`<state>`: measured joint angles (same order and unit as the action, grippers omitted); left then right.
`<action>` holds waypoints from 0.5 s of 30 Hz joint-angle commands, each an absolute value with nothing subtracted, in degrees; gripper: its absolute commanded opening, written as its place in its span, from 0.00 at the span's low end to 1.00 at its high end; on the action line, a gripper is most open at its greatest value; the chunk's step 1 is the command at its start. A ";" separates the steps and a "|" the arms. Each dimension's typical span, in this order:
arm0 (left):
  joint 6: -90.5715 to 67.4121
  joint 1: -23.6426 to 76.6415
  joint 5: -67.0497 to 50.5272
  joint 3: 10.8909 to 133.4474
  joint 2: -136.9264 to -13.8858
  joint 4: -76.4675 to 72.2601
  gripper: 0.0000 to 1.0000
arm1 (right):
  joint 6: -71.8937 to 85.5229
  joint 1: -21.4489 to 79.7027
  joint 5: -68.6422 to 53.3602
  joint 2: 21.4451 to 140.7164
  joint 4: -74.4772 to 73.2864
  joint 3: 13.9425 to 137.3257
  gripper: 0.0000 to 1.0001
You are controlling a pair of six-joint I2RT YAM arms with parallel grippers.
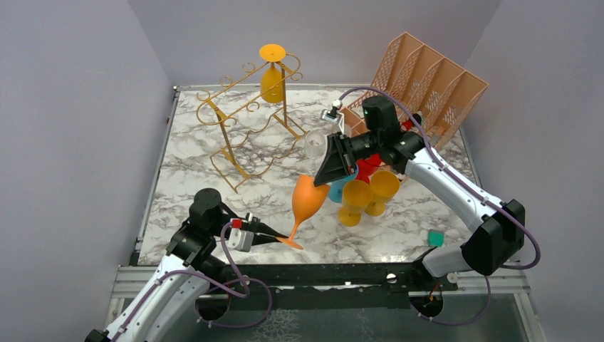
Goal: Take the wine glass off the wine glass rack
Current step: Place the wine glass at the center of the board.
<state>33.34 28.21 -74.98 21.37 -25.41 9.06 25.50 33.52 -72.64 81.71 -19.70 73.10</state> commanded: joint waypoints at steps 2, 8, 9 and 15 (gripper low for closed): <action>35.47 28.21 -73.05 23.29 -25.56 11.07 0.00 | 26.88 33.56 -76.62 81.96 -19.24 73.44 0.02; 35.79 28.22 -71.73 23.48 -24.03 12.44 0.20 | 26.71 33.56 -75.08 80.27 -18.90 72.57 0.01; 35.25 28.21 -71.46 23.47 -23.59 12.52 0.27 | 26.70 33.57 -74.25 79.79 -18.85 72.37 0.01; 31.70 28.23 -69.79 24.03 -21.57 13.91 0.70 | 25.26 33.56 -70.17 78.42 -19.85 72.27 0.01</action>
<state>33.82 28.21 -71.50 21.91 -22.85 12.40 26.09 33.43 -72.84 80.62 -19.59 72.29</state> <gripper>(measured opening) 0.531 0.015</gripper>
